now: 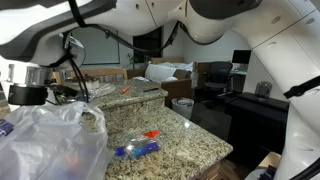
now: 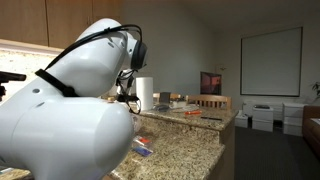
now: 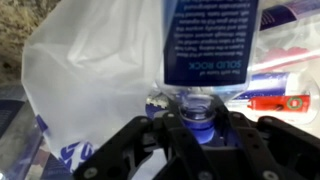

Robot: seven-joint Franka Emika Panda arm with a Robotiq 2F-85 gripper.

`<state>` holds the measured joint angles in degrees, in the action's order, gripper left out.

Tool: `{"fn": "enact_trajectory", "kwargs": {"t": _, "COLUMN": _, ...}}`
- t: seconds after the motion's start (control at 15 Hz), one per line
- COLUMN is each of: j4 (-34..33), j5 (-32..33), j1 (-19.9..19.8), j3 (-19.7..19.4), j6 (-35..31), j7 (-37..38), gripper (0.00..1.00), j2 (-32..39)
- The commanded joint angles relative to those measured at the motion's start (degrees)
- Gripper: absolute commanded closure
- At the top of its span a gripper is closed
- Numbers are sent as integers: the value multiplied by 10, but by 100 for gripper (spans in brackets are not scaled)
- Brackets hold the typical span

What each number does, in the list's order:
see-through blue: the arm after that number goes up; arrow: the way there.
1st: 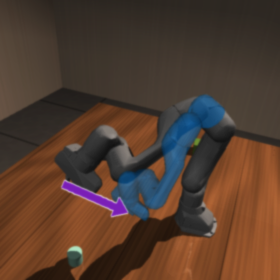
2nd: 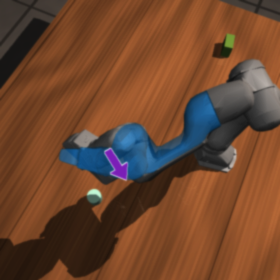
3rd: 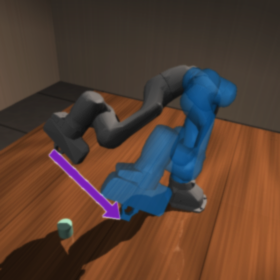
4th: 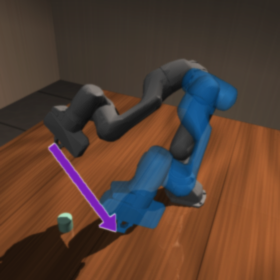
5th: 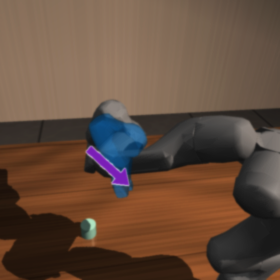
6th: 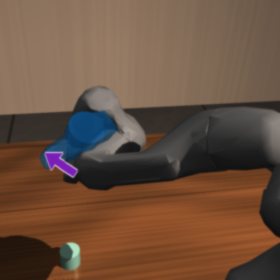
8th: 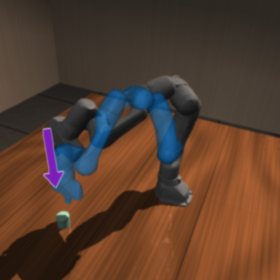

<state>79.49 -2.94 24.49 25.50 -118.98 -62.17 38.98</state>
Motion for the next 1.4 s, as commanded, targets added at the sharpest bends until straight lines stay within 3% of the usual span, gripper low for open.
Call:
{"fn": "enact_trajectory", "kwargs": {"t": 0.0, "j4": -53, "j5": -21, "j1": -1, "j3": 22, "j6": 19, "j7": -49, "gripper": 86, "j2": 45}}
{"fn": "enact_trajectory", "kwargs": {"t": 0.2, "j4": -72, "j5": -38, "j1": -3, "j3": 32, "j6": 27, "j7": -73, "gripper": 86, "j2": 70}}
{"fn": "enact_trajectory", "kwargs": {"t": 0.27, "j4": -71, "j5": -36, "j1": -6, "j3": 37, "j6": 28, "j7": -74, "gripper": 40, "j2": 73}}
{"fn": "enact_trajectory", "kwargs": {"t": 0.33, "j4": -74, "j5": -36, "j1": -6, "j3": 38, "j6": 30, "j7": -76, "gripper": 39, "j2": 76}}
{"fn": "enact_trajectory", "kwargs": {"t": 0.73, "j4": -68, "j5": -23, "j1": -4, "j3": 40, "j6": 37, "j7": -67, "gripper": 2, "j2": 67}}
{"fn": "enact_trajectory", "kwargs": {"t": 1.33, "j4": 26, "j5": -23, "j1": -29, "j3": 28, "j6": 9, "j7": -40, "gripper": 0, "j2": -42}}
